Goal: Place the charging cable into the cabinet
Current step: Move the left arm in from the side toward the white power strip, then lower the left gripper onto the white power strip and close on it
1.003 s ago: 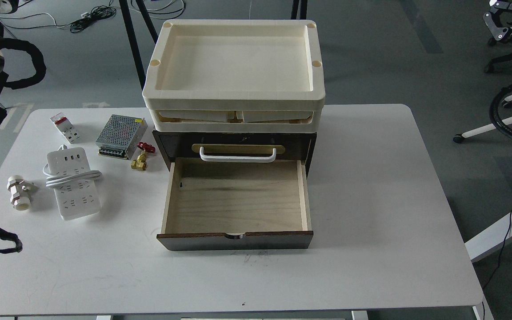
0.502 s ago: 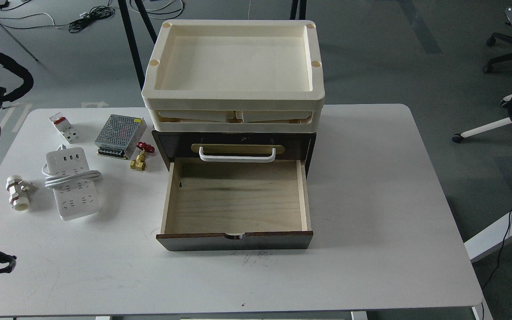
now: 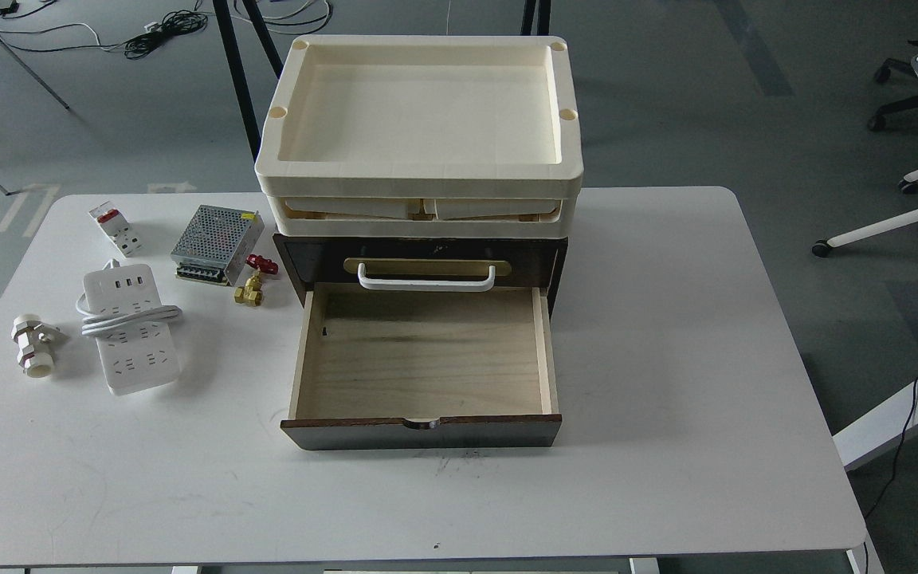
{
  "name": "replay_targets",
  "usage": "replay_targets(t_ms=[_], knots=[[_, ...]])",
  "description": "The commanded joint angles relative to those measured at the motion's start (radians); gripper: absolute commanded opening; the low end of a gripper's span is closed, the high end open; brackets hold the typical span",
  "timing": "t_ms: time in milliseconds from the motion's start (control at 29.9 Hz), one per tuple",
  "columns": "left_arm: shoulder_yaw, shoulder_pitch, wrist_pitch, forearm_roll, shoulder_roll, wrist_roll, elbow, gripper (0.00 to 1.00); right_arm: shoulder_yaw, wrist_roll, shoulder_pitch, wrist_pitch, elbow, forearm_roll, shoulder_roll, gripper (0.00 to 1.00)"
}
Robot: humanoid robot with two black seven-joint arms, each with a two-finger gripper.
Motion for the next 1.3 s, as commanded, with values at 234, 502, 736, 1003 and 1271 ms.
replay_targets(t_ms=[234, 502, 736, 1003, 1271], knots=[[0.443, 0.045, 0.000, 0.970, 0.149, 0.000, -0.206, 1.00, 0.001, 0.000, -0.022, 0.000, -0.031, 0.003, -0.004, 1.00], [0.661, 0.046, 0.000, 1.339, -0.062, 0.000, 0.050, 1.00, -0.001, 0.000, -0.038, 0.000, -0.044, 0.003, -0.003, 1.00], [0.711, 0.042, 0.021, 1.438, -0.225, 0.000, 0.222, 1.00, 0.001, 0.000, -0.044, 0.000, -0.045, 0.004, -0.004, 1.00], [0.714, 0.042, 0.101, 1.532, -0.391, 0.000, 0.460, 0.99, 0.001, 0.000, -0.050, 0.000, -0.056, 0.004, -0.004, 1.00], [0.784, 0.032, 0.139, 1.532, -0.457, 0.000, 0.544, 0.98, 0.001, 0.000, -0.056, 0.000, -0.059, 0.004, -0.004, 1.00]])
